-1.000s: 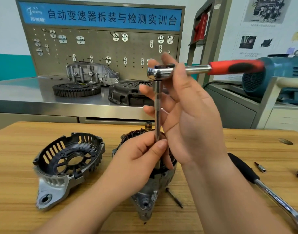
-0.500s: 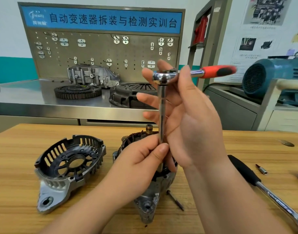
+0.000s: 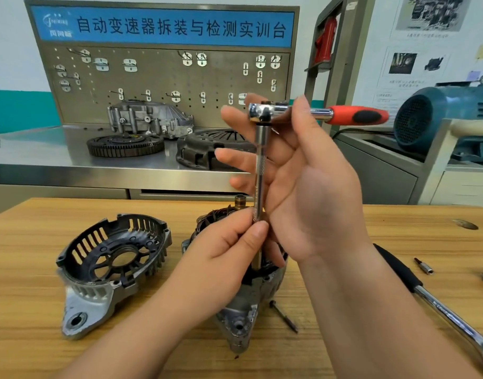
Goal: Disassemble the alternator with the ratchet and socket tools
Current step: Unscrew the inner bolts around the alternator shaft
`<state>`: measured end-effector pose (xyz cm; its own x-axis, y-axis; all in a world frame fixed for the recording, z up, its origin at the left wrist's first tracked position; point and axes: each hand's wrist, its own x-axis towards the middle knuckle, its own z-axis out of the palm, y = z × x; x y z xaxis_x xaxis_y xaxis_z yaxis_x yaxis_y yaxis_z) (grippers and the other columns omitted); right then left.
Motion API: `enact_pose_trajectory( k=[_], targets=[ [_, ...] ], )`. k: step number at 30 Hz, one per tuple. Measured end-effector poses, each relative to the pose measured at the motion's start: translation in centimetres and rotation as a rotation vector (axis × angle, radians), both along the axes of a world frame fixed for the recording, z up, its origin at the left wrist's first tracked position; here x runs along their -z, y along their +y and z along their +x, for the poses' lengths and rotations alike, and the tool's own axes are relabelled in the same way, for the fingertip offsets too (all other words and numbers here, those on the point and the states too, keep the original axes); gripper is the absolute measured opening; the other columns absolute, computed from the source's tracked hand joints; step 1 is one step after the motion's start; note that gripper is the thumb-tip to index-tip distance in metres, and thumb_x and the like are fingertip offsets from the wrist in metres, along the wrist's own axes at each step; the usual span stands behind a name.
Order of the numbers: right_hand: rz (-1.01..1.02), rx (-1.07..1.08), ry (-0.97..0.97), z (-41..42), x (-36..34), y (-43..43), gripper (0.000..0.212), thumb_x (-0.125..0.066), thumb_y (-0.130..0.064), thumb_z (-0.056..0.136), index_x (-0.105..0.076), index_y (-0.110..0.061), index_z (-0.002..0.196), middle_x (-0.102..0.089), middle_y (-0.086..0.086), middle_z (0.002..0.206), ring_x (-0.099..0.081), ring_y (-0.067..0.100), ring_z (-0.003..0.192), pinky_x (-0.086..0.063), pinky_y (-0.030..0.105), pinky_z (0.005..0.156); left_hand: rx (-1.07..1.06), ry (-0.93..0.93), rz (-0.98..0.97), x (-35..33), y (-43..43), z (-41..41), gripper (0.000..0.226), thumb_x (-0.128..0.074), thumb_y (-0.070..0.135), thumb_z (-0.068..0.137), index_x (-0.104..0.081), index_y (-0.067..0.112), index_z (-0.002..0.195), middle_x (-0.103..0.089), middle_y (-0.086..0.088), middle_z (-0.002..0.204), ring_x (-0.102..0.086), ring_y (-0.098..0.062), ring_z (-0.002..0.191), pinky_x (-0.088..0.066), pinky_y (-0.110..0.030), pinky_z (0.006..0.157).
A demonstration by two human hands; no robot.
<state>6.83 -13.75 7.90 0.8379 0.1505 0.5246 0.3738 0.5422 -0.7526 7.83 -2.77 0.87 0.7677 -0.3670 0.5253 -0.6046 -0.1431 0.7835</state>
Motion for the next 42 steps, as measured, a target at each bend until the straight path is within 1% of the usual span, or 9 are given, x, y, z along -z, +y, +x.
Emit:
enact_pose_trajectory(
  k=[5, 10, 17, 21, 26, 29, 33, 38, 42],
  targets=[
    [0.015, 0.098, -0.049, 0.1, 0.4, 0.2, 0.028, -0.045, -0.040, 0.095, -0.066, -0.023, 0.105, -0.074, 0.000, 0.099, -0.070, 0.016, 0.076, -0.052, 0.023, 0.056, -0.073, -0.036, 0.003, 0.0, -0.2, -0.2, 0.029, -0.045, 0.035, 0.090, -0.068, 0.016, 0.089, -0.072, 0.005, 0.083, -0.065, -0.017, 0.080, -0.051, -0.032, 0.075],
    [-0.007, 0.183, -0.255, -0.1, 0.4, 0.9, 0.030, -0.055, -0.020, 0.090, -0.062, -0.029, 0.118, -0.066, -0.012, 0.119, -0.067, 0.015, 0.090, -0.052, 0.022, 0.063, -0.088, -0.048, -0.057, -0.3, -0.4, -0.5, 0.040, -0.047, 0.041, 0.083, -0.068, 0.007, 0.090, -0.070, 0.003, 0.072, -0.060, -0.015, 0.066, -0.049, -0.020, 0.063],
    [0.085, -0.009, -0.064, 0.0, 0.1, 0.1, 0.037, -0.044, -0.042, 0.091, -0.059, -0.020, 0.117, -0.072, -0.002, 0.111, -0.071, 0.019, 0.076, -0.055, 0.023, 0.059, -0.008, 0.006, -0.004, -0.1, 0.0, -0.4, 0.036, -0.043, 0.047, 0.092, -0.064, 0.018, 0.088, -0.071, 0.001, 0.081, -0.064, -0.024, 0.079, -0.049, -0.042, 0.076],
    [0.050, -0.008, -0.032, 0.2, 0.2, 0.1, 0.042, -0.034, -0.043, 0.100, -0.059, -0.013, 0.116, -0.075, 0.001, 0.100, -0.070, 0.018, 0.072, -0.053, 0.023, 0.056, -0.014, -0.018, 0.045, -0.2, 0.1, -0.3, 0.031, -0.042, 0.046, 0.091, -0.062, 0.023, 0.098, -0.072, 0.006, 0.092, -0.064, -0.019, 0.088, -0.048, -0.035, 0.081],
    [0.005, 0.108, -0.191, -0.2, 0.1, 0.4, 0.029, -0.050, -0.025, 0.093, -0.062, -0.025, 0.120, -0.069, 0.000, 0.118, -0.066, 0.016, 0.085, -0.053, 0.022, 0.061, -0.093, -0.047, 0.013, -0.1, 0.1, -0.1, 0.024, -0.047, 0.033, 0.088, -0.067, 0.022, 0.095, -0.072, 0.010, 0.086, -0.065, -0.005, 0.080, -0.051, -0.019, 0.074],
    [0.000, 0.089, -0.211, -0.2, -0.1, 0.2, 0.031, -0.053, -0.018, 0.090, -0.061, -0.028, 0.118, -0.065, -0.003, 0.121, -0.064, 0.016, 0.090, -0.052, 0.023, 0.065, -0.097, -0.032, 0.015, -0.1, -0.1, -0.2, 0.028, -0.047, 0.037, 0.086, -0.067, 0.019, 0.097, -0.073, 0.010, 0.084, -0.066, -0.013, 0.081, -0.051, -0.030, 0.076],
    [0.025, 0.040, -0.146, -0.2, -0.1, 0.1, 0.030, -0.050, -0.027, 0.093, -0.059, -0.027, 0.121, -0.067, -0.004, 0.121, -0.067, 0.019, 0.088, -0.053, 0.023, 0.064, -0.020, 0.004, 0.005, -0.2, 0.0, -0.2, 0.033, -0.048, 0.041, 0.090, -0.064, 0.013, 0.086, -0.070, 0.003, 0.072, -0.064, -0.026, 0.075, -0.050, -0.051, 0.077],
    [0.027, -0.086, 0.003, 0.1, -0.2, -0.3, 0.036, -0.033, -0.038, 0.101, -0.054, -0.016, 0.120, -0.073, 0.000, 0.105, -0.070, 0.018, 0.070, -0.051, 0.024, 0.057, 0.027, 0.028, 0.017, -0.2, 0.2, -0.2, 0.031, -0.043, 0.042, 0.094, -0.065, 0.022, 0.094, -0.072, 0.003, 0.091, -0.065, -0.015, 0.092, -0.049, -0.039, 0.088],
    [0.019, -0.046, 0.032, 0.1, -0.2, -0.3, 0.040, -0.038, -0.043, 0.097, -0.057, -0.014, 0.118, -0.074, 0.001, 0.100, -0.069, 0.017, 0.070, -0.050, 0.024, 0.055, -0.008, 0.002, 0.053, -0.4, 0.1, -0.1, 0.031, -0.043, 0.037, 0.093, -0.065, 0.015, 0.088, -0.072, 0.002, 0.079, -0.065, -0.019, 0.081, -0.050, -0.049, 0.081]
  ],
)
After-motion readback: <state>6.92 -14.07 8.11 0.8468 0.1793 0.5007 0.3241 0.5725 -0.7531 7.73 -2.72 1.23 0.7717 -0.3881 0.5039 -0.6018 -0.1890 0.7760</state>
